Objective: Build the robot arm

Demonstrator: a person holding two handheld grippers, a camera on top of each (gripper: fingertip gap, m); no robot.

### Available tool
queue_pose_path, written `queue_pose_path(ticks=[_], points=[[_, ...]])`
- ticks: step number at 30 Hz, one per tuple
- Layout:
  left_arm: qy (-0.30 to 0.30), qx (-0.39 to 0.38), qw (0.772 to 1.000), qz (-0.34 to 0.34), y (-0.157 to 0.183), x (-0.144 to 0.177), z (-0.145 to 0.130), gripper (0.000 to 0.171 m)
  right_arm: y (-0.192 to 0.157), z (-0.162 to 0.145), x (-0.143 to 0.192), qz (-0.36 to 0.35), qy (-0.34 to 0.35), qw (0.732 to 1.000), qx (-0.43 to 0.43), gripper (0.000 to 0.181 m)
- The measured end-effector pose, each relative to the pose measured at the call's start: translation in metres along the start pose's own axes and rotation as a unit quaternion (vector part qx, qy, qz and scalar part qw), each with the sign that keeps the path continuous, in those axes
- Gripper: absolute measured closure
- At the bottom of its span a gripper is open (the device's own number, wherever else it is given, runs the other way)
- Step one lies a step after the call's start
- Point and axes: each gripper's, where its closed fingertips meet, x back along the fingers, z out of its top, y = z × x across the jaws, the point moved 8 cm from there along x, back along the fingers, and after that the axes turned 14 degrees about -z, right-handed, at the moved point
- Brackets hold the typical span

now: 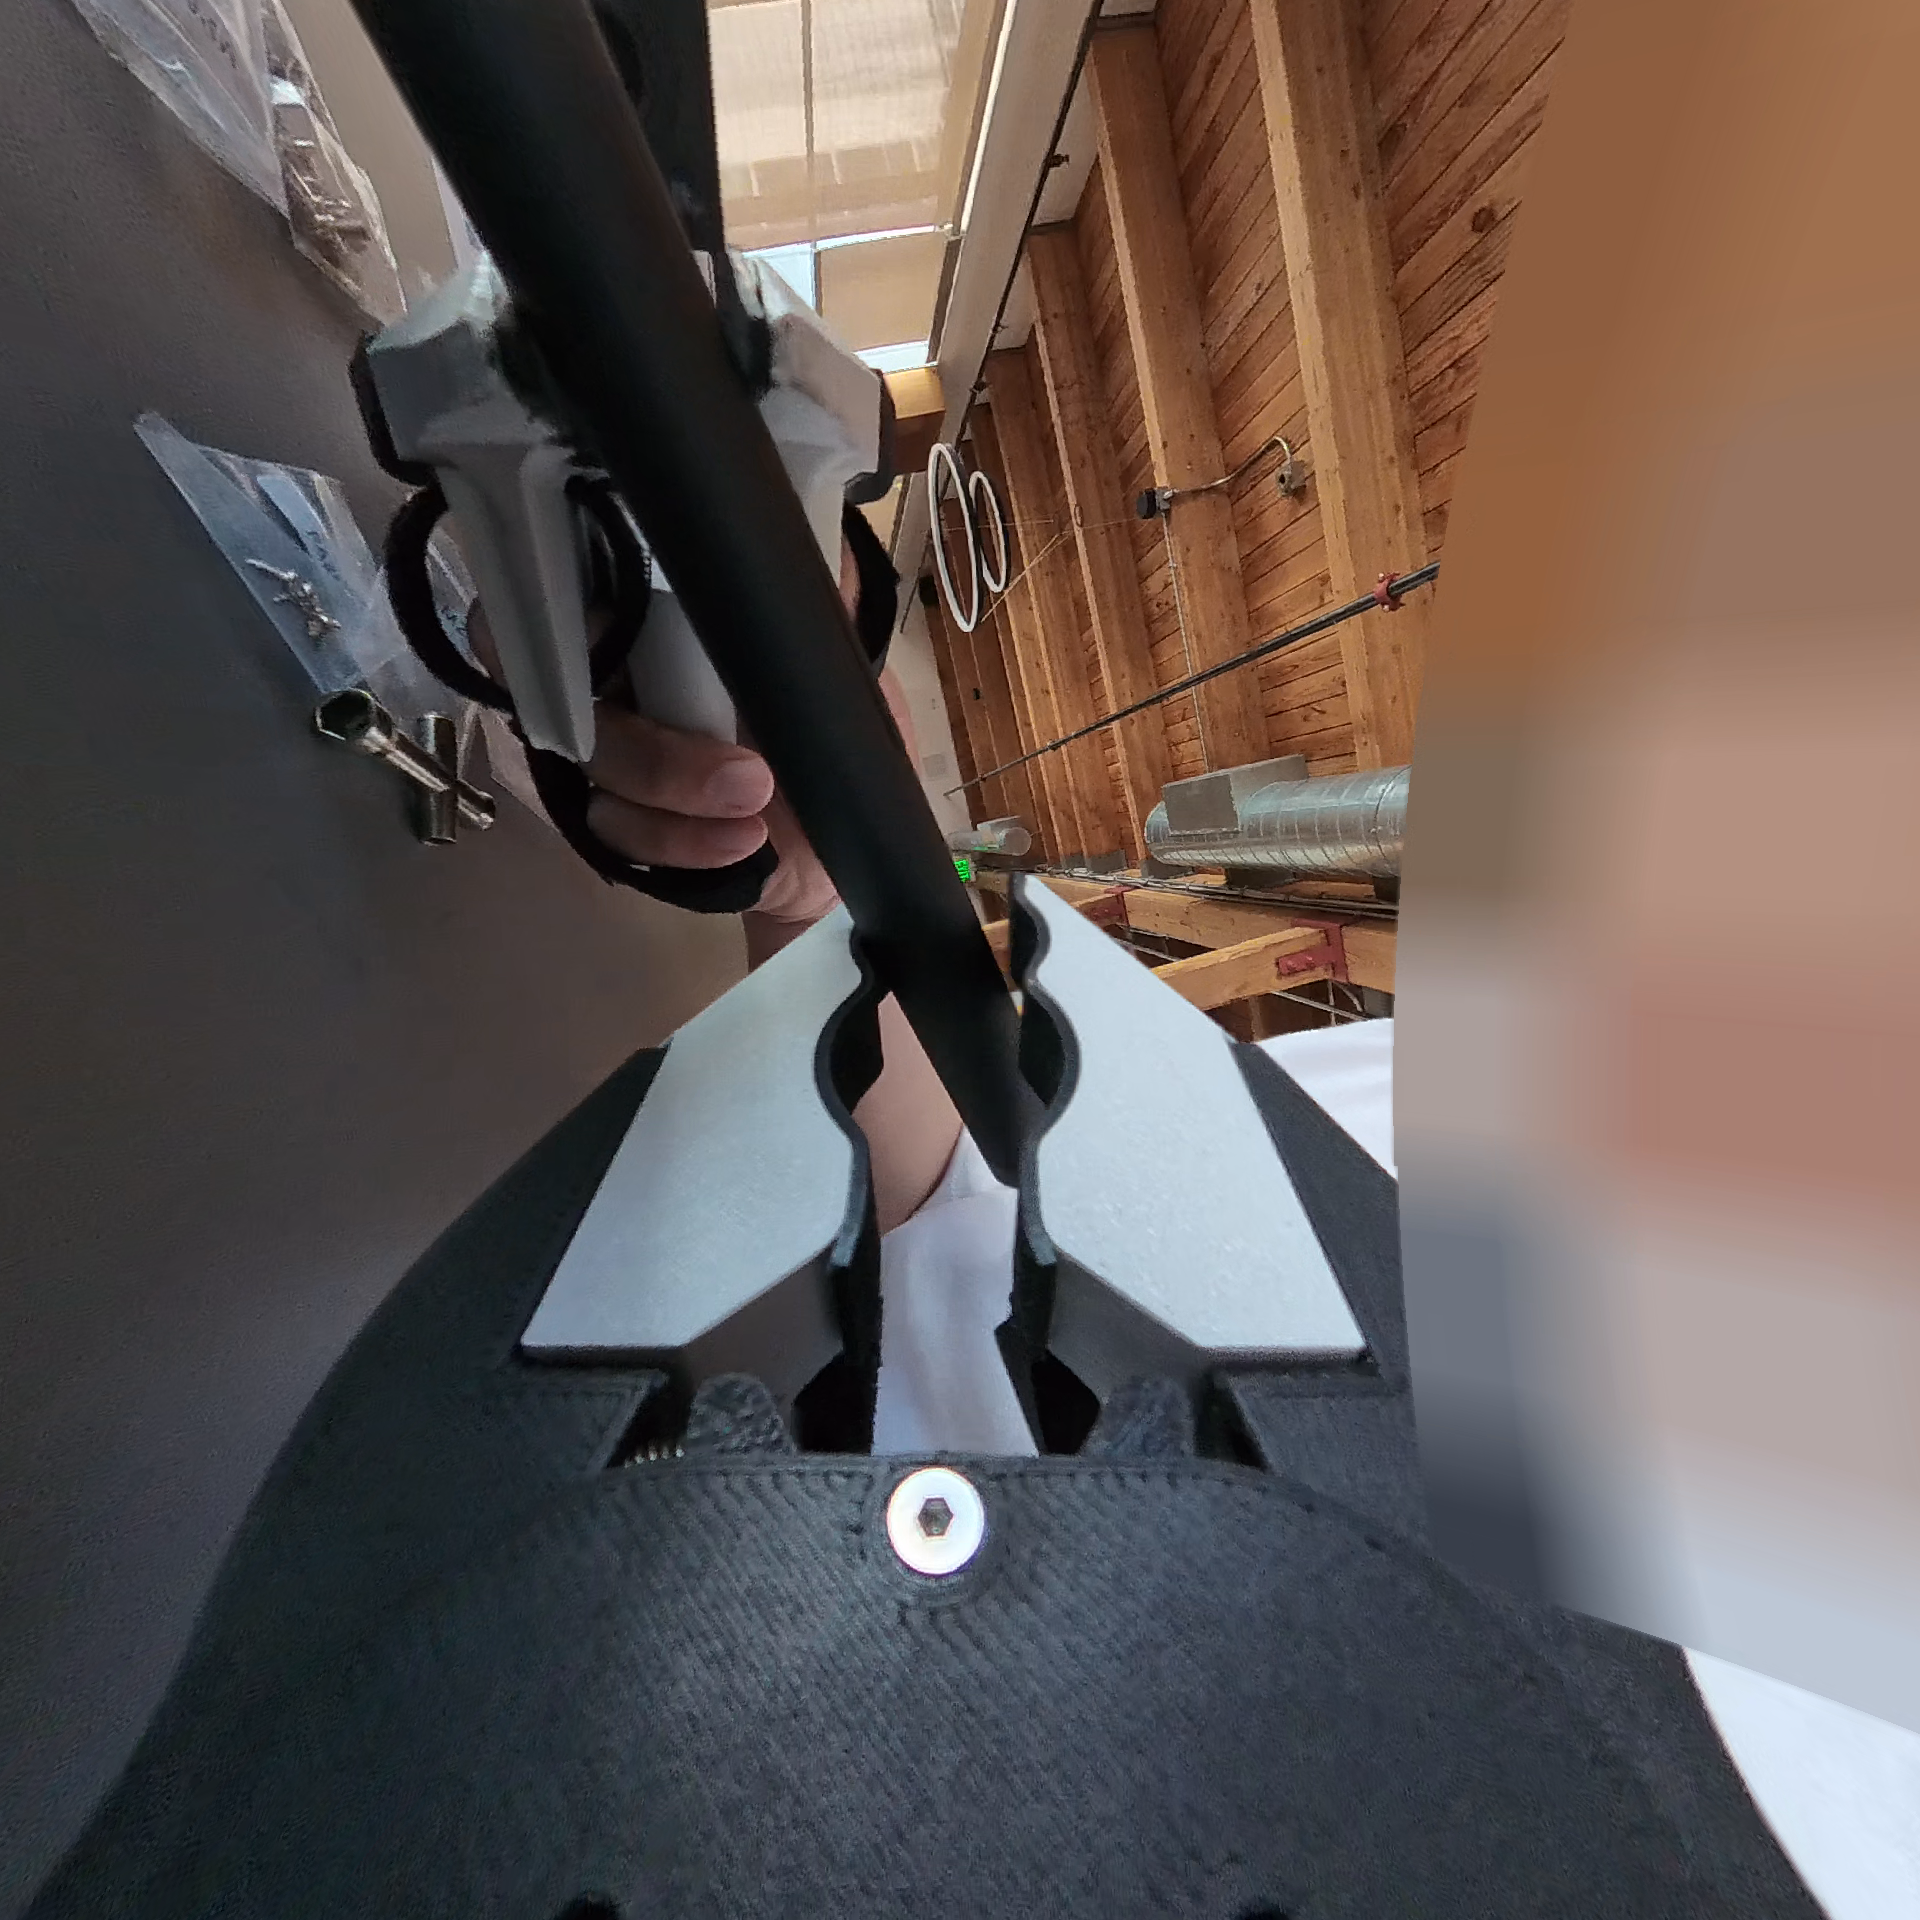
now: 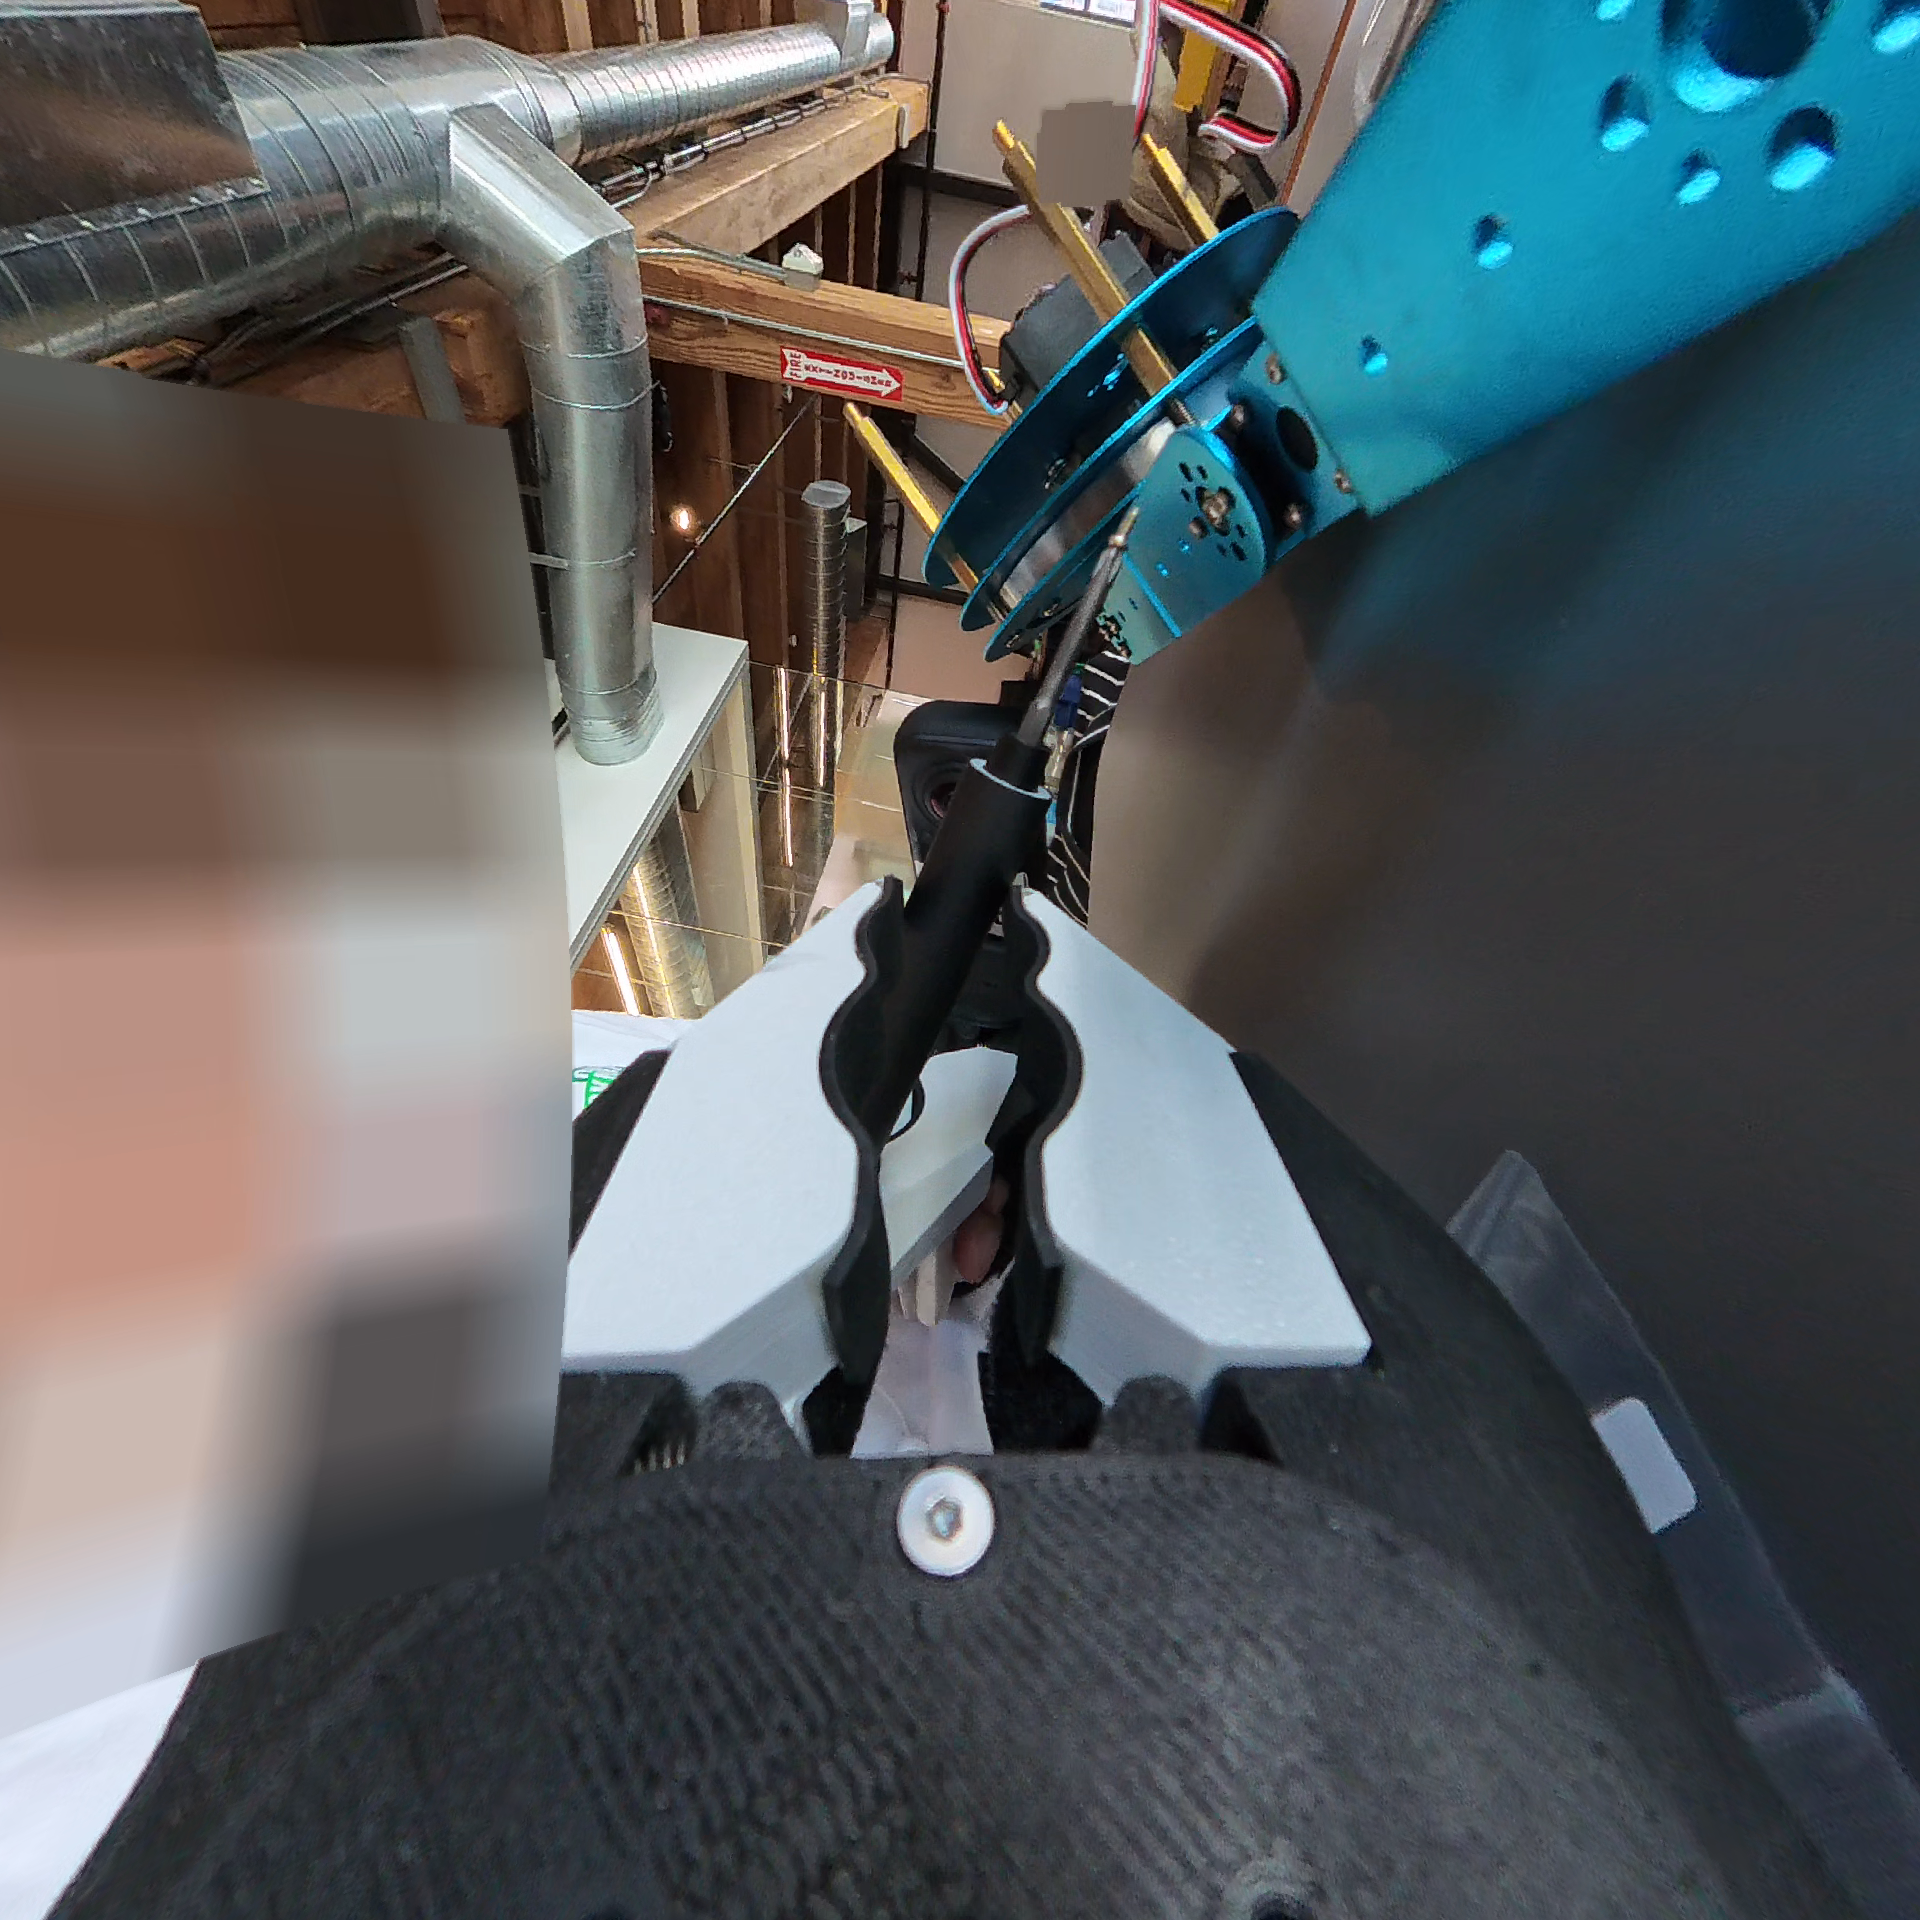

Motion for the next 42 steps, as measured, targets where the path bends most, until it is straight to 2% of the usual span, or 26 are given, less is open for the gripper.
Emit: queue_pose_path(ticks=[5, 42], points=[[0.008, 0.008, 1.000, -0.017, 0.0019, 0.0005, -0.0006, 0.155, -0.0004, 0.0004, 0.0015, 0.008, 0.006, 1.000, -0.002, 0.163], [0.024, 0.030, 0.999, -0.020, -0.0050, -0.0002, 0.0060, 0.157, 0.0070, 0.0064, -0.0039, 0.014, 0.005, 1.000, -0.006, 0.162]])
